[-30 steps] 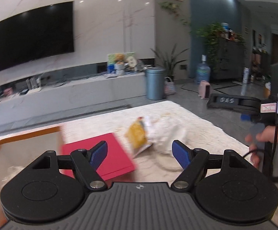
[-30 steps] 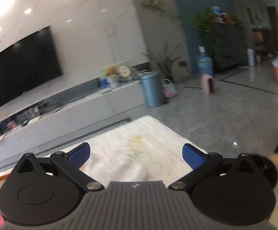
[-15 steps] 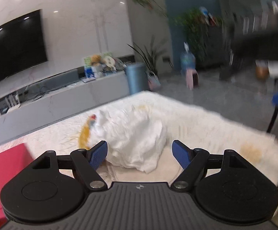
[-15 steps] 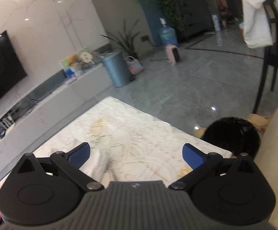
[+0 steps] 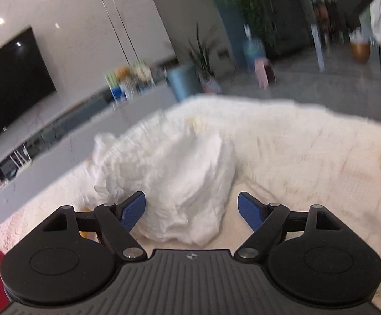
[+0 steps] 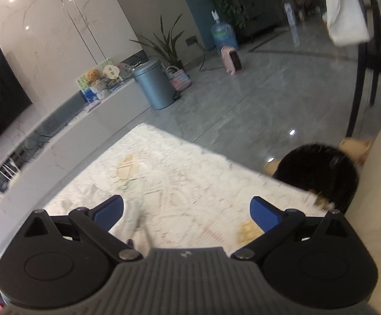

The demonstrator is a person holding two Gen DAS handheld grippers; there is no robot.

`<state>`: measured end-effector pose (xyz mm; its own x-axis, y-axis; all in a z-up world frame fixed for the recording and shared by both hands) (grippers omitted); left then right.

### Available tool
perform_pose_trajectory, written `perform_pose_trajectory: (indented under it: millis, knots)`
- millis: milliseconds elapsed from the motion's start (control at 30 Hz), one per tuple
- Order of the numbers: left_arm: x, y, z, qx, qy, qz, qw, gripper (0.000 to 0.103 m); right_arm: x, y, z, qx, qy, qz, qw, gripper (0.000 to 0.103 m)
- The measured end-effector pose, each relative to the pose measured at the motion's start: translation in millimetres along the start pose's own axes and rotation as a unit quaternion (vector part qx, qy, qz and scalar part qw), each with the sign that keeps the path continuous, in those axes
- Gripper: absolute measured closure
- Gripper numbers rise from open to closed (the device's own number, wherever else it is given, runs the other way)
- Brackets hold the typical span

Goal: Organize soft objects
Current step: 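Move both tools toward the white cloth and snack bag on the table, then lower the left tool onto the white cloth and close on it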

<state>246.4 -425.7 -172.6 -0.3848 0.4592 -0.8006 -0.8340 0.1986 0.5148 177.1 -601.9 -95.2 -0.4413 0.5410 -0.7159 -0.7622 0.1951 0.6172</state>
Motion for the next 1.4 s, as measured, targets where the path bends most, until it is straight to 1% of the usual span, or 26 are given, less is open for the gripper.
perform_pose_trajectory:
  millis: [33, 100, 133, 167, 200, 233, 267, 300, 367, 467, 567, 667, 733, 833, 967, 1033, 1100, 1133, 1233, 1300, 1400]
  knots:
    - [-1, 1, 2, 0.005, 0.009, -0.002, 0.9999, 0.009, 0, 0, 0, 0.001, 0.003, 0.002, 1.000, 0.003]
    - [1, 0, 8, 0.021, 0.032, 0.008, 0.9993, 0.013, 0, 2, 1, 0.000, 0.007, 0.003, 1.000, 0.003]
    - [1, 1, 11, 0.031, 0.048, 0.011, 0.9983, 0.022, 0, 2, 1, -0.002, 0.007, 0.003, 1.000, 0.003]
    - [3, 2, 14, 0.044, 0.063, 0.016, 0.9969, 0.037, 0, 2, 1, -0.003, 0.007, 0.005, 1.000, 0.003]
    - [4, 3, 18, 0.056, 0.082, 0.020, 0.9949, 0.046, 0, 3, 1, -0.004, 0.007, 0.005, 1.000, 0.003]
    - [5, 4, 21, 0.054, 0.095, 0.024, 0.9937, 0.064, 0, 3, 2, -0.006, 0.008, 0.004, 1.000, 0.003]
    - [5, 5, 25, 0.037, 0.101, 0.027, 0.9938, 0.075, 0, 3, 2, -0.007, 0.009, 0.004, 1.000, 0.003]
    - [6, 7, 26, 0.029, 0.097, 0.029, 0.9944, 0.078, 0, 2, 2, -0.009, 0.009, 0.004, 1.000, 0.003]
    - [7, 11, 26, 0.025, 0.085, 0.026, 0.9957, 0.085, 0, 0, 1, -0.016, 0.003, 0.006, 1.000, 0.003]
    - [8, 28, 26, 0.026, 0.077, 0.032, 0.9962, 0.086, 0, -1, -3, -0.025, -0.010, 0.009, 1.000, 0.003]
    - [11, 64, 27, 0.039, 0.072, 0.026, 0.9963, 0.086, 1, -2, -6, -0.013, -0.007, 0.010, 1.000, 0.003]
    - [26, 98, 28, 0.058, 0.067, 0.042, 0.9952, 0.086, 0, -2, -10, -0.002, -0.008, 0.010, 1.000, 0.003]
    - [39, 114, 25, 0.074, 0.060, 0.058, 0.9938, 0.086, 0, -1, -10, -0.003, -0.010, 0.008, 1.000, 0.003]
    - [58, 142, 23, 0.096, 0.048, 0.067, 0.9920, 0.086, 0, 1, -8, -0.008, -0.010, 0.009, 1.000, 0.003]
    - [79, 167, 20, 0.131, 0.059, 0.100, 0.9847, 0.086, 2, 1, 0, -0.015, 0.003, 0.013, 1.000, 0.003]
    - [86, 179, 17, 0.152, 0.045, 0.111, 0.9811, 0.086, 4, 0, 4, -0.015, 0.010, 0.015, 1.000, 0.003]
    - [90, 188, 13, 0.171, 0.023, 0.110, 0.9788, 0.085, 6, -2, 6, -0.012, 0.013, 0.021, 1.000, 0.003]
    - [90, 189, 13, 0.173, 0.017, 0.105, 0.9792, 0.085, 7, -3, 7, -0.012, 0.014, 0.023, 1.000, 0.003]
    - [84, 184, 22, 0.151, 0.020, 0.092, 0.9840, 0.085, 7, -1, 10, -0.014, 0.018, 0.022, 1.000, 0.003]
    - [75, 174, 29, 0.134, 0.033, 0.088, 0.9865, 0.085, 6, 1, 12, -0.016, 0.022, 0.019, 0.999, 0.003]
    - [59, 159, 39, 0.097, 0.039, 0.076, 0.9916, 0.084, 7, 1, 13, -0.017, 0.024, 0.018, 0.999, 0.003]
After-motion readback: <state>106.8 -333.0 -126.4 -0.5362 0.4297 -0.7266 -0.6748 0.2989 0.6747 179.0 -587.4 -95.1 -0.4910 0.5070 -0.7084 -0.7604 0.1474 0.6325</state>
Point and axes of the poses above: each gripper's, at about its wrist camera, not at the fingertips, and y roughly against the way its jaws point, z to its left, x to its underside, the point moved 6 cm from there along -y, roughly the way its jaws point, and after that the axes turned 3 degrees about y, right-handed, at the moved point
